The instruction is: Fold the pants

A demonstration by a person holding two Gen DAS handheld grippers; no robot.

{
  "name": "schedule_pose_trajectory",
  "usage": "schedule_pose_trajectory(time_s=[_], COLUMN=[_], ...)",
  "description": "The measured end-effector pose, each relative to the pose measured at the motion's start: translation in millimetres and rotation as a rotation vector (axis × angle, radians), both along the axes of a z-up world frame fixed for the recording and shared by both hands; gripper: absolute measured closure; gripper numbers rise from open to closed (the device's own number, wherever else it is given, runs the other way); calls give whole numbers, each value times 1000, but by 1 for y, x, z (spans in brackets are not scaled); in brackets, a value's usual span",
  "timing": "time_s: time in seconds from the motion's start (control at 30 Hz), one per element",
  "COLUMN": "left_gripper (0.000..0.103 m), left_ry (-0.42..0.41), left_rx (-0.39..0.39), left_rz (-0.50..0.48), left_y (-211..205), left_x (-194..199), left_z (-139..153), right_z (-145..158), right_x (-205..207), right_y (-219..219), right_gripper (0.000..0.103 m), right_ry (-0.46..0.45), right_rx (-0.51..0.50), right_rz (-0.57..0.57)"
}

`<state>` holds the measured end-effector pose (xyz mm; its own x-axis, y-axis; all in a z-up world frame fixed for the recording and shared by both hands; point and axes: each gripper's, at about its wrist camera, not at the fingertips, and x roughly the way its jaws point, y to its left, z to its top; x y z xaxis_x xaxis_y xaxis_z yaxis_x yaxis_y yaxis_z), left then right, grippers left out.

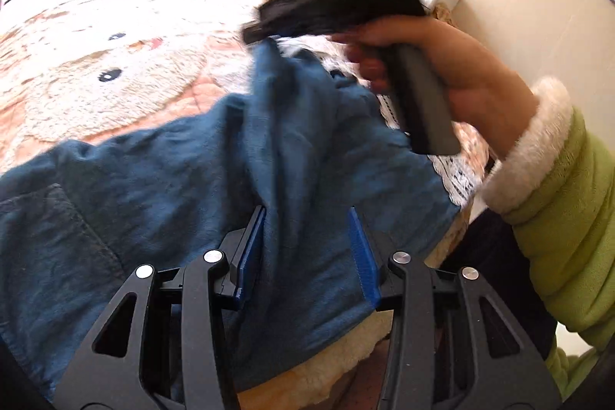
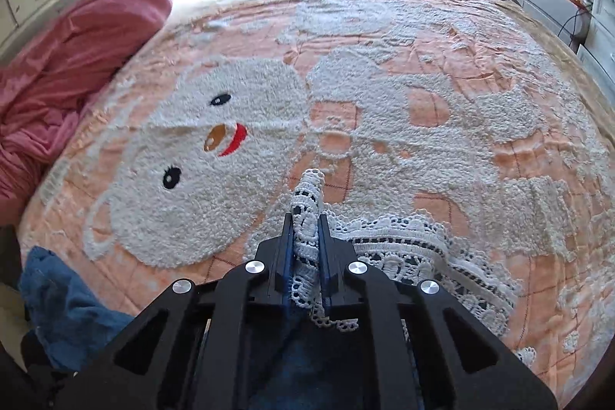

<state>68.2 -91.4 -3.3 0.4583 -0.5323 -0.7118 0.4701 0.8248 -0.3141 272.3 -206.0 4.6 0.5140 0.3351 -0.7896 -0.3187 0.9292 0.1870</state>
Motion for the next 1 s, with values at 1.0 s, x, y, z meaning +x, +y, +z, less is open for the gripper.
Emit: schedule_pose_trajectory(time_s=[1.0], left_gripper=[103], left_ry=[-208], left_rx=[68], left_rz=[-37], left_y=[9], left_x=[2], left_z=[28], right_z=[58], right_x=[-168], right_y=[-145], right_gripper=[93], right_ry=[-180], right_rx=[464], right_rz=[-317])
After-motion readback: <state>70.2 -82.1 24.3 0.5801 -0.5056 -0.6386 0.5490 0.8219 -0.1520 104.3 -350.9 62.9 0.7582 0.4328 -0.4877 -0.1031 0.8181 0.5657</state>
